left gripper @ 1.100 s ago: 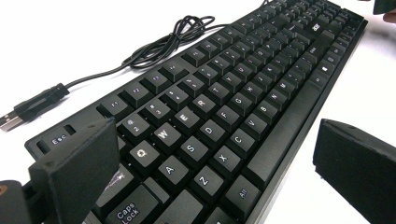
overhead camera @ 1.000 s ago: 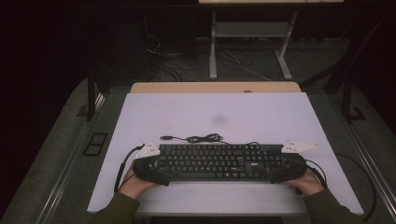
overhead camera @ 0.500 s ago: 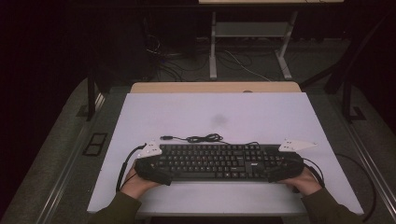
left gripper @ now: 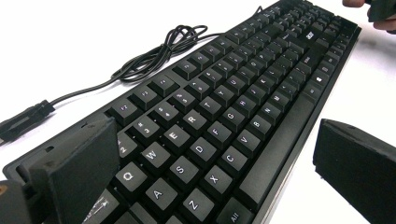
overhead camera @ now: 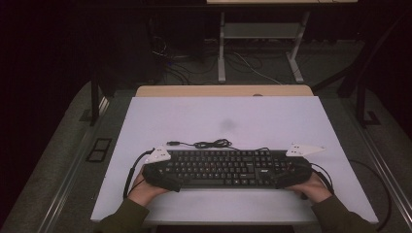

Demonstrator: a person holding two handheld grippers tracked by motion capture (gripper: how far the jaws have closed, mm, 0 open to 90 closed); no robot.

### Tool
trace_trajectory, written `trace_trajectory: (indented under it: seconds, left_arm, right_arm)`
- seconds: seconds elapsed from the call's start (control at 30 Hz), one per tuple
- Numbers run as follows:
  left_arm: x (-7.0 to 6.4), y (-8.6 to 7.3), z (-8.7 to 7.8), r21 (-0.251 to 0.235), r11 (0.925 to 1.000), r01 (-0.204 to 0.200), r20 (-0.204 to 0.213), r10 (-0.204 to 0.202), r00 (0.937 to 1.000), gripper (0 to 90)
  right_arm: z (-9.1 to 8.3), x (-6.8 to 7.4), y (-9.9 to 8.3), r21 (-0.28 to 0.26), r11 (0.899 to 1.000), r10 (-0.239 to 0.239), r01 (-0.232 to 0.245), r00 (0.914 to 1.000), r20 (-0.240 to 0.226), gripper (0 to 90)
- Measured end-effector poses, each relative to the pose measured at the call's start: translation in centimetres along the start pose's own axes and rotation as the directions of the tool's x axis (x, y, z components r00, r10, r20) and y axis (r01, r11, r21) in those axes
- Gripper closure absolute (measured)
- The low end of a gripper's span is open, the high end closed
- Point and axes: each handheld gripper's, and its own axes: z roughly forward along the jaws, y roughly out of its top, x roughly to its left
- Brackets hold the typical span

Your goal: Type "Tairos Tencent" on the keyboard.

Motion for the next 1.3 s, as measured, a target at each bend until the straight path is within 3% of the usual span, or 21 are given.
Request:
trace_trajectory:
  seconds: [1.3]
  left_arm:
    - [0.0,1.5,1.4,-0.021,0.9998,-0.002,0.027,0.002,0.9996,0.0]
  right_arm:
    - [2.8,1.5,1.8,0.011,0.999,-0.029,0.030,0.9975,-0.064,2.6]
